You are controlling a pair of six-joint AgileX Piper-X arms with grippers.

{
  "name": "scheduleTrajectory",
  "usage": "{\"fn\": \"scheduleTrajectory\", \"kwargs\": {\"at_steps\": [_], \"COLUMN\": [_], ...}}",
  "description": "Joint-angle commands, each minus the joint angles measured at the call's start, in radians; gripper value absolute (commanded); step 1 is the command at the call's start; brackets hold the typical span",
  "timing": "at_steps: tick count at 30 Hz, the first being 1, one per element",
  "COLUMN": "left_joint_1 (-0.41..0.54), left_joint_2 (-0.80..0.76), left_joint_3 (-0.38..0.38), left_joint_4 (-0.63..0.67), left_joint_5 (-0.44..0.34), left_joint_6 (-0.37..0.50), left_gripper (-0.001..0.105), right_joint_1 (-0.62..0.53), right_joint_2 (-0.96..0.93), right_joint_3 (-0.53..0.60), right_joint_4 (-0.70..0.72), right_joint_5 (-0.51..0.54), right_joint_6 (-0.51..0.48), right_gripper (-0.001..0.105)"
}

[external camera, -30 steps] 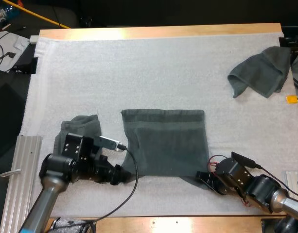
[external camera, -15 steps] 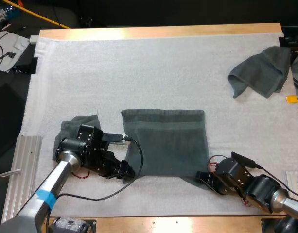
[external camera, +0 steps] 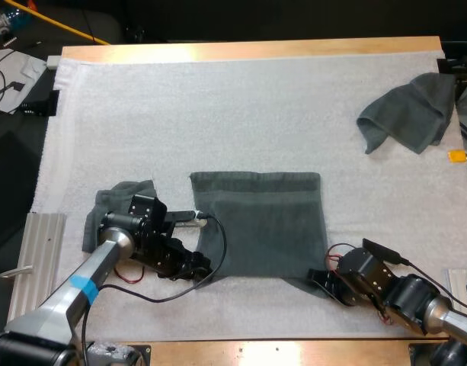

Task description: Pick towel from pile, fold and stack

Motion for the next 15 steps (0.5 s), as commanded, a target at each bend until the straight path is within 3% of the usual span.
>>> {"fn": "scheduleTrajectory", "kwargs": {"at_steps": [1, 9, 15], "left_joint_1": [0.000, -0.005, -0.005], "left_joint_2": [0.033, 0.083, 0.096], "left_joint_3": [0.000, -0.002, -0.001], "left_joint_4": [-0.015, -0.047, -0.043], "left_joint_5": [0.021, 0.086, 0.089], "left_joint_6": [-0.017, -0.039, -0.036], "left_gripper": [0.055, 0.055, 0.040], "right_joint_1": [-0.003, 0.000, -0.001], "right_joint_2": [-0.008, -0.009, -0.005], "right_joint_3": [-0.003, -0.004, -0.004], "right_joint_4": [0.015, 0.016, 0.017], "right_joint_5": [-0.009, -0.013, -0.013], "right_joint_6": [-0.005, -0.004, -0.005], "right_gripper": [0.000, 0.000, 0.000]}}
